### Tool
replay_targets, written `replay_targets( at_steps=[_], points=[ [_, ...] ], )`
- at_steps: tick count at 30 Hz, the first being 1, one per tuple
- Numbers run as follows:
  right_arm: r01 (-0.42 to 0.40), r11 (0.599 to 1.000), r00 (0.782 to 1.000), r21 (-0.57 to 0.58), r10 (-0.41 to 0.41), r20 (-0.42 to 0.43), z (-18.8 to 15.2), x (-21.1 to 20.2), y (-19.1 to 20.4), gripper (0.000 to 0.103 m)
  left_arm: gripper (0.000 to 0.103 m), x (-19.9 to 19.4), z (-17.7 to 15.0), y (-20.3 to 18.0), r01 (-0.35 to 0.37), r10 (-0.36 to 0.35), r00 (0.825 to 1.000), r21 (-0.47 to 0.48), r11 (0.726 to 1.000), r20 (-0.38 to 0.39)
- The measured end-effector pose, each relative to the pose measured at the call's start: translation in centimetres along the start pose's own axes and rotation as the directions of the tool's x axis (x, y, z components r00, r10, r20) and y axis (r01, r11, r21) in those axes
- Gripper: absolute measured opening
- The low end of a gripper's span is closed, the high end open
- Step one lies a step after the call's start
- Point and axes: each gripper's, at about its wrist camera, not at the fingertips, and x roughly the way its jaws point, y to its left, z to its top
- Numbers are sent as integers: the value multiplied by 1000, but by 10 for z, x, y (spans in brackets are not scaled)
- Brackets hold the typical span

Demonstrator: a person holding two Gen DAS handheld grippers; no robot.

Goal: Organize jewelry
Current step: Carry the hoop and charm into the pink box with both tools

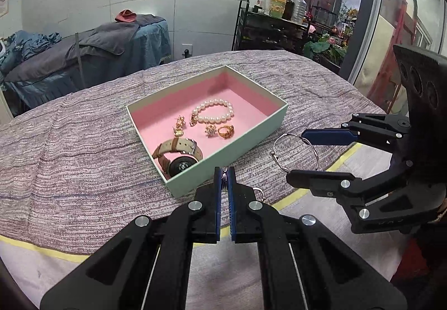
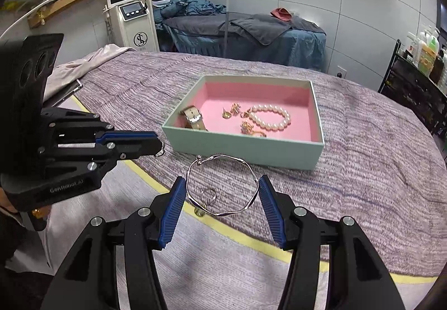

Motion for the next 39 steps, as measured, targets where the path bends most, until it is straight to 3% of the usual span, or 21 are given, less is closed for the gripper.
replay_targets(
  at_steps=[9, 16, 21, 26, 39],
  points=[
    [-10, 1000, 1000, 8, 10, 9, 42, 15, -14, 52, 4, 25, 59, 37, 69, -72, 997, -107, 992, -24],
    [40, 999, 999, -5, -40, -27, 62, 45, -28, 52, 4, 65, 85, 52, 14, -23, 997, -107, 994, -78],
    [54, 999, 996, 7, -53, -65, 67, 66, -35, 52, 4, 96, 90, 56, -28, 18, 991, -79, 996, -133],
    [61, 998, 993, 14, -59, -99, 72, 84, -38, 52, 4, 119, 90, 68, -55, 35, 985, -114, 992, -169],
    [71, 997, 981, -3, -71, -183, 73, 121, -30, 52, 4, 147, 82, 74, -105, 77, 971, -114, 988, -226]
  ],
)
